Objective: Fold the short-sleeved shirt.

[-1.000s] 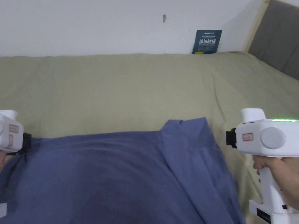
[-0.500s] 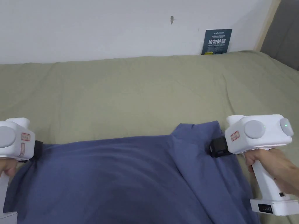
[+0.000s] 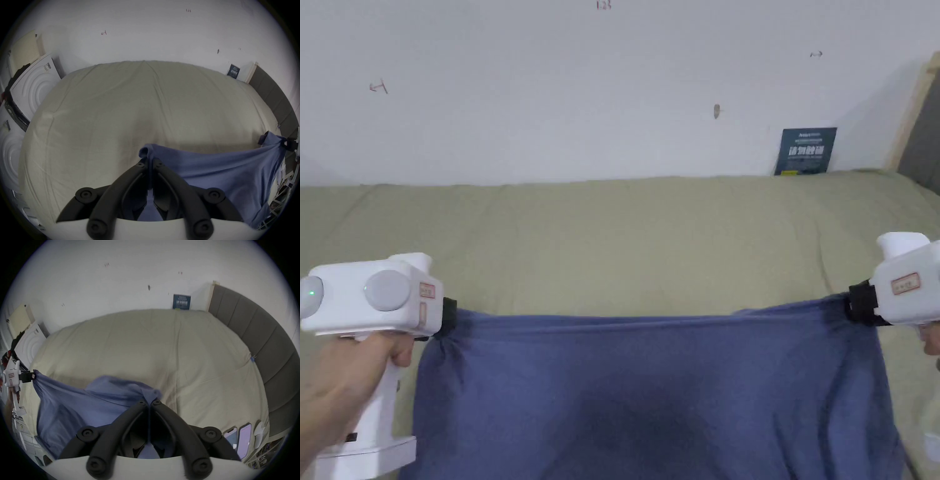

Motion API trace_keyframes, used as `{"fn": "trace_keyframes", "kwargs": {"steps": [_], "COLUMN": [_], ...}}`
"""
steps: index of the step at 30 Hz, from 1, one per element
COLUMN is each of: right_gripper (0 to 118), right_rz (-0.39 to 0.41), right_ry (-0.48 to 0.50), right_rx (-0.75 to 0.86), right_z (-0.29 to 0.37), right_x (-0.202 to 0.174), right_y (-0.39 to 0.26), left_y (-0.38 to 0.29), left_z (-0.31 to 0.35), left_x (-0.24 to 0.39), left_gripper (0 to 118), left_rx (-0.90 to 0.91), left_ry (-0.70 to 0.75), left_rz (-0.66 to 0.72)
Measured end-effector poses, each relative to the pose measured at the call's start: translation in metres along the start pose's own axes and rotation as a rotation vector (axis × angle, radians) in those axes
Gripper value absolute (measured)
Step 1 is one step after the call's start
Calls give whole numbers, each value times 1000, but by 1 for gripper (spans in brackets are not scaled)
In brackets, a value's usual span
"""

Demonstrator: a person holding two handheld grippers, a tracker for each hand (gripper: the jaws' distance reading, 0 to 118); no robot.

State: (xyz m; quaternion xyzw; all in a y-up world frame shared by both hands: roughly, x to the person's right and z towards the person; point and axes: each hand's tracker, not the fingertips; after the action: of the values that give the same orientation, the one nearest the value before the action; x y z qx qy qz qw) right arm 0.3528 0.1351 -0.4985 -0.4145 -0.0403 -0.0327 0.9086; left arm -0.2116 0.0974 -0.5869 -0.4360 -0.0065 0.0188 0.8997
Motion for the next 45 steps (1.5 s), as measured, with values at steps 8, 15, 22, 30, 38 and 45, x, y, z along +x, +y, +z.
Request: {"fn": "trace_keyframes", "kwargs": {"steps": [8, 15, 22, 30, 38, 45], "right_gripper": [2, 2, 2, 2, 2, 2], "right_rz": [41, 77, 73, 67, 70, 69], "right_ry": [30, 25, 29, 44, 41, 37], "right_rx": [239, 450, 582, 626, 614, 590], "right_z": [159, 287, 367, 391, 380, 354], "right_x": [-15, -27, -37, -49, -49, -51], "right_y": [37, 60, 84, 99, 104, 123], "left_y": [21, 35, 44, 45, 57, 71], "left_z": [176, 317, 393, 408, 407, 383], "left_x": [-19, -30, -37, -35, -39, -33], "left_gripper": [3, 3, 3, 3, 3, 3], "left_rx": [214, 414, 530, 578, 556, 553], "left_ry": [-6, 25, 66, 81, 80, 106], "left_rz": [17, 21, 14, 28, 47, 35]}}
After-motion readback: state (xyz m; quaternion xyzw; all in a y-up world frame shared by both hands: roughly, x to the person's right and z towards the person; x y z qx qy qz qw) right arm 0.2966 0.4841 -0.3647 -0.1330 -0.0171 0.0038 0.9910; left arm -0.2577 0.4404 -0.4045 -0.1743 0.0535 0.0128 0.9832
